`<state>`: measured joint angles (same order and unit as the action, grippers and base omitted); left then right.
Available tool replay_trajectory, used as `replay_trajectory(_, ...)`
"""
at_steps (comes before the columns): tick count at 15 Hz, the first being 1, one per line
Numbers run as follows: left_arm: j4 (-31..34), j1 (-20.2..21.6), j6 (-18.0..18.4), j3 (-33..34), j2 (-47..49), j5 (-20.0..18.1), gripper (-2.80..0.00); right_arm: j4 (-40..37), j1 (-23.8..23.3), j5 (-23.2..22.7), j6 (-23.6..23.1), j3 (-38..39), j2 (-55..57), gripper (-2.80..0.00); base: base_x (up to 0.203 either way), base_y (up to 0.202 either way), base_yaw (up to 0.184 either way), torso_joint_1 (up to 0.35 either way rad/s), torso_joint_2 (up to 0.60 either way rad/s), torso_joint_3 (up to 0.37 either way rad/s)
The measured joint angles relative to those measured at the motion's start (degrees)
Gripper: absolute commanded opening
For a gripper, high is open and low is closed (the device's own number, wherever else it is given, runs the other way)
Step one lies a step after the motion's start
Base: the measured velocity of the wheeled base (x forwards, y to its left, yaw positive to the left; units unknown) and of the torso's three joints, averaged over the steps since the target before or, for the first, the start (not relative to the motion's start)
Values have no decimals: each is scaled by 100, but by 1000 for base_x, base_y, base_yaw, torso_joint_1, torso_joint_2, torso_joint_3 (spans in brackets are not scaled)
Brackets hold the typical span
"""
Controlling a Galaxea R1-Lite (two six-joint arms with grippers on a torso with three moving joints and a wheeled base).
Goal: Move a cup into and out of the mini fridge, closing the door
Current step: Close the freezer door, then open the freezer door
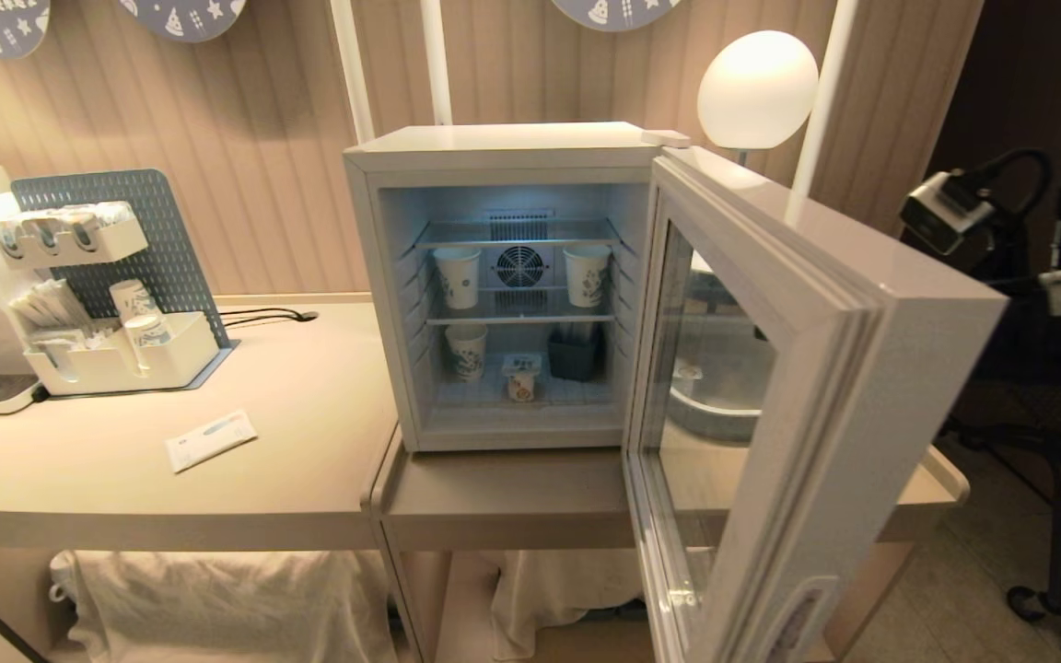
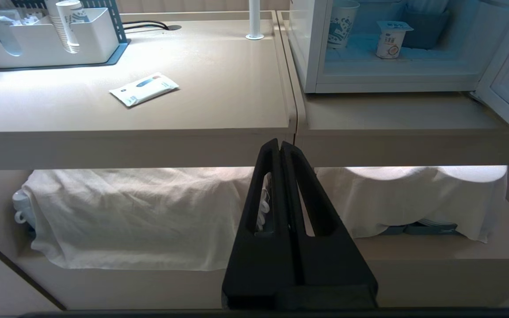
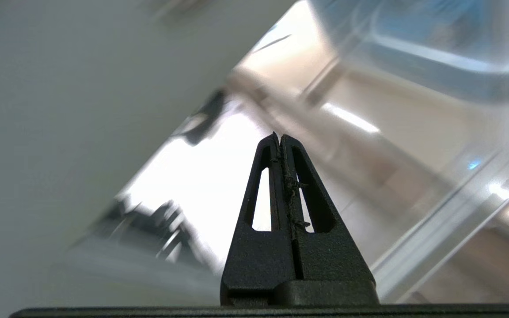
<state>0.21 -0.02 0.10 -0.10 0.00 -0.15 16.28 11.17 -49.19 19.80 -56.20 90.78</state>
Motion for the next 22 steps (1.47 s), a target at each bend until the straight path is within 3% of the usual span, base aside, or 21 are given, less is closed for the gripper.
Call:
replay_trajectory(3, -1, 2, -2, 0, 0, -2, -280, 788, 817, 1507, 573, -837, 1038, -280, 0, 0, 0, 0, 0, 0)
replay_trajectory(5, -2, 2, -2, 0, 0, -1, -280, 1049, 1301, 2195, 813, -1476, 1623, -280, 0, 0, 0, 0, 0, 0)
replay_trajectory(8, -2, 2, 0, 0, 0, -3, -280, 809, 1765, 3088, 719, -2447, 2309, -280, 0, 0, 0, 0, 0, 0)
replay_trajectory(10, 0, 2, 0, 0, 0, -1, -280, 539, 1927, 3757, 290, -2750, 2570, -280, 0, 0, 0, 0, 0, 0)
replay_trajectory(15, -2, 2, 0, 0, 0, -3, -280, 541, 1972, 4095, -307, -1960, 2335, -280, 0, 0, 0, 0, 0, 0)
replay_trajectory(17, -2, 2, 0, 0, 0, -3, -280, 542, 1969, 4540, -416, -1515, 2013, -280, 0, 0, 0, 0, 0, 0)
replay_trajectory(20, -3, 2, 1, 0, 0, -3, -280, 373, 1916, 6027, -689, -963, 1337, -280, 0, 0, 0, 0, 0, 0)
replay_trajectory(22, -4, 2, 1, 0, 0, -3, -280, 281, 1725, 7551, -1015, -506, 699, -280, 0, 0, 0, 0, 0, 0)
